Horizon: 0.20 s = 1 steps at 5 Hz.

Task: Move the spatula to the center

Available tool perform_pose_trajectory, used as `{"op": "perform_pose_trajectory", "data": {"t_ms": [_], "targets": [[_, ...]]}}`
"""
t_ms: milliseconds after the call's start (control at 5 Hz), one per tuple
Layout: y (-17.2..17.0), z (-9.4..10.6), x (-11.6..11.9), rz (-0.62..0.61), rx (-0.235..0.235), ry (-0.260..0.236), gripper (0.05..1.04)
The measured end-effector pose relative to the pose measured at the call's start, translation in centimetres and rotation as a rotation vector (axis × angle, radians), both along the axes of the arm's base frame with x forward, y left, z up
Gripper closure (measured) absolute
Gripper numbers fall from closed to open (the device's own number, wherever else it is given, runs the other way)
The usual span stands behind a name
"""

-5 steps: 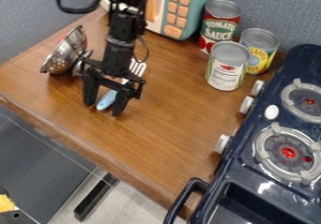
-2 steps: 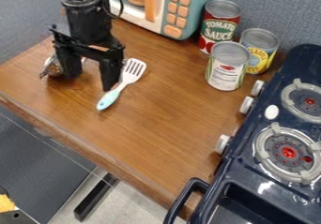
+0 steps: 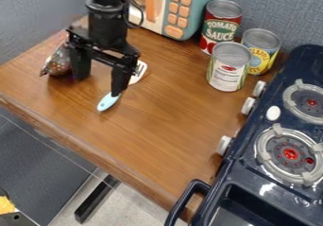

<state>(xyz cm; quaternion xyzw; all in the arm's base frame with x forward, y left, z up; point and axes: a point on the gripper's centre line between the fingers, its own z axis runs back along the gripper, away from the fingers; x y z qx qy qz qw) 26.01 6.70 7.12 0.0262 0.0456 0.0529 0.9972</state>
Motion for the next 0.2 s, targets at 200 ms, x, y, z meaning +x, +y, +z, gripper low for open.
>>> {"op": "perform_pose_trajectory", "data": {"t_ms": [200], "targets": [[-0.28,-0.75,1.3,-0.071,0.026,0.024,0.084]]}}
